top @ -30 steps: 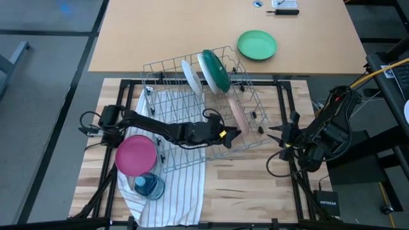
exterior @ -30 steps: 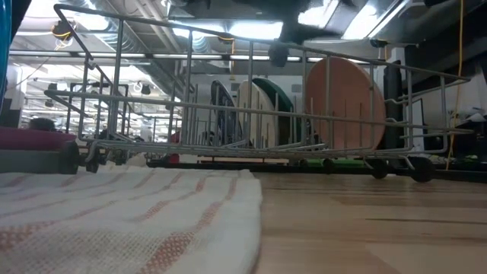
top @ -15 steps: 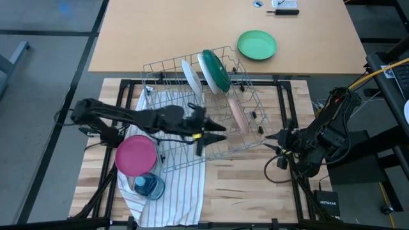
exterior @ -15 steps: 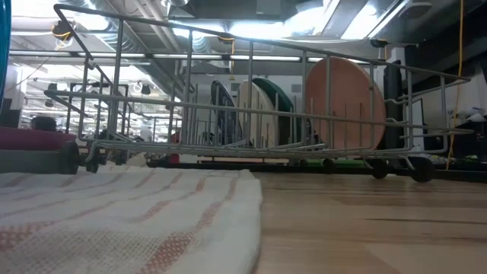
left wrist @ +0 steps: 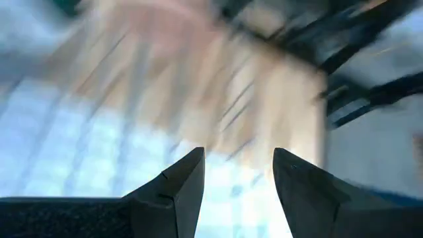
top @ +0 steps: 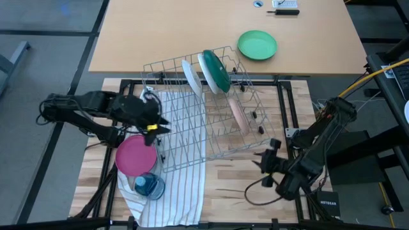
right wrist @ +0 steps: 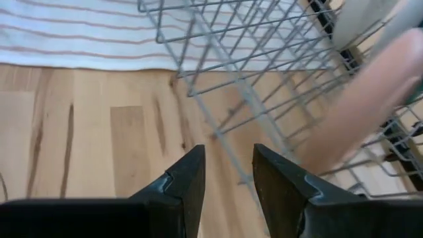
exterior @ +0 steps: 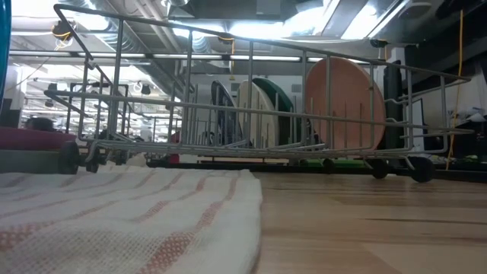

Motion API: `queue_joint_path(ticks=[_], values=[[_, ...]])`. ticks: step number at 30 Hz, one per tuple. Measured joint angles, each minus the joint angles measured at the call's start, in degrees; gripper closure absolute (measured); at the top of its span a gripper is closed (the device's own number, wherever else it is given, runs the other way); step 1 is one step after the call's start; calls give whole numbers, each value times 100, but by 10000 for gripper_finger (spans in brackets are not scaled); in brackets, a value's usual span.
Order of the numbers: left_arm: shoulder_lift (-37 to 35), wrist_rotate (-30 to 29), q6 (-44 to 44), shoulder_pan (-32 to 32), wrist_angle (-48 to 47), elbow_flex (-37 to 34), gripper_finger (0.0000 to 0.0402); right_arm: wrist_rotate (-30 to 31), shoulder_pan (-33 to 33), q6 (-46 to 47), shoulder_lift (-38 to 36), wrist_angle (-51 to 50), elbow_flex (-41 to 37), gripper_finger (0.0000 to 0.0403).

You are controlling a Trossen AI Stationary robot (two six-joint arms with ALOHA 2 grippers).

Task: Sort dishes
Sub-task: Put the pink plate into the dish rack

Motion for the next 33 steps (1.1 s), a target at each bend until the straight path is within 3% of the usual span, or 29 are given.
queue_joint_path(ticks=[5, 10, 15, 20, 28, 33], values=[[-387, -588, -953, 0, -2335, 0, 233, -62, 0, 0, 504, 654, 0, 274], [-444, -1057, -1836, 0, -3926, -2, 233, -149, 0, 0, 767, 1396, -2, 274], [-502, -1104, -1978, 0, -3519, -351, 233, -147, 0, 0, 862, 1781, -2, 274], [-500, -1083, -2010, 1, -3548, -1173, 233, -146, 0, 0, 874, 1978, -2, 274], [-498, -353, -1801, 0, -3306, -2582, 233, -146, 0, 0, 874, 2176, -2, 274], [-498, -317, -1526, 11, -2939, -3208, 233, -145, 0, 0, 874, 2273, -2, 274]])
